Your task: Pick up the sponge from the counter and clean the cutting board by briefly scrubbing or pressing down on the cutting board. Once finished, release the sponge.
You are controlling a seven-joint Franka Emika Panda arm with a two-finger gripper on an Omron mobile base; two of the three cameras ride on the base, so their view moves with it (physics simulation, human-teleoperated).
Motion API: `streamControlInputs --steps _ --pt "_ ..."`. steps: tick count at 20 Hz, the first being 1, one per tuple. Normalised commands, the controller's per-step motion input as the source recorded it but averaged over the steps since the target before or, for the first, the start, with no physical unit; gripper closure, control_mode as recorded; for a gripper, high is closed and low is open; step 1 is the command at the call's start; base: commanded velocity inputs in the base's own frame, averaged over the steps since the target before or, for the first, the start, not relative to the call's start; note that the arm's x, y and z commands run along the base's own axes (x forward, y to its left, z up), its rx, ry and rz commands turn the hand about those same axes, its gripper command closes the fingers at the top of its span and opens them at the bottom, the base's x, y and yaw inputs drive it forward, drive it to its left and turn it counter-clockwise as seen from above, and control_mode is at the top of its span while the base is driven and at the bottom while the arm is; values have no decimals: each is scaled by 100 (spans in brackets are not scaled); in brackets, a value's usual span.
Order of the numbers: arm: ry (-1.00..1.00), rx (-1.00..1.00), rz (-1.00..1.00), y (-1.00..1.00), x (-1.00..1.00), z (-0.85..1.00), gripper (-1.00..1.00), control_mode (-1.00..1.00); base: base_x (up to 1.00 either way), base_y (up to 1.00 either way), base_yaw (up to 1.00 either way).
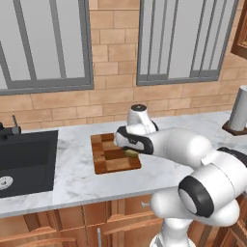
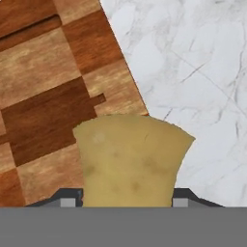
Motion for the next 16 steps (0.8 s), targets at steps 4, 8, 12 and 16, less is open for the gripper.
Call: streamControlInputs --steps 4,8,12,16 --pt "0 -3 1 62 0 12 100 -100 0 0 0" --pt "0 -3 2 57 0 11 100 -100 0 0 0" --pt "0 -4 3 60 0 7 100 -100 0 0 0" --pt "0 -3 3 66 0 3 100 -100 0 0 0"
